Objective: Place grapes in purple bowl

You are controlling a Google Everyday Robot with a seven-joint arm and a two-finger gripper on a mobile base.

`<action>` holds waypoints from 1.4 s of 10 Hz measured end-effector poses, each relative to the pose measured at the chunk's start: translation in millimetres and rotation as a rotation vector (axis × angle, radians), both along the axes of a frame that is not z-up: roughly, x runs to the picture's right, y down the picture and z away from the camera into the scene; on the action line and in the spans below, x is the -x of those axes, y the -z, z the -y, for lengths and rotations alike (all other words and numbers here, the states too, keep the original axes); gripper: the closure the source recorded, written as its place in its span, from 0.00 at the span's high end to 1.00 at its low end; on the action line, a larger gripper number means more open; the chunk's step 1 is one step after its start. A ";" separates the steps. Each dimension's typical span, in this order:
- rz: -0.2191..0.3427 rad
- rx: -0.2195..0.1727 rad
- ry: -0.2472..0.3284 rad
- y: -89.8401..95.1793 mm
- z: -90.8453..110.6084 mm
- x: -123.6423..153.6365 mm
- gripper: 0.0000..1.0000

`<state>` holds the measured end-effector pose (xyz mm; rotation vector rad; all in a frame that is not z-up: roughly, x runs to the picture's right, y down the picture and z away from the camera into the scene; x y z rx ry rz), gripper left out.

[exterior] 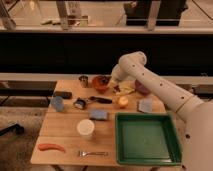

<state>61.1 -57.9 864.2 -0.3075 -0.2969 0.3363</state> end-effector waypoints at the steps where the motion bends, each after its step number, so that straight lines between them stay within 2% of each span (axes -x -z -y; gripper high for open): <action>1: -0.017 -0.004 -0.010 -2.1 0.7 -8.8 0.14; 2: -0.044 -0.016 -0.013 -4.0 3.6 -20.7 0.21; 6: -0.122 -0.050 -0.032 -10.9 13.7 -71.8 0.28; 8: -0.151 -0.069 -0.028 -16.9 20.5 -97.0 0.29; 10: -0.175 -0.084 -0.003 -26.4 25.9 -110.7 0.29; 14: -0.218 -0.092 0.031 -42.5 25.1 -143.8 0.29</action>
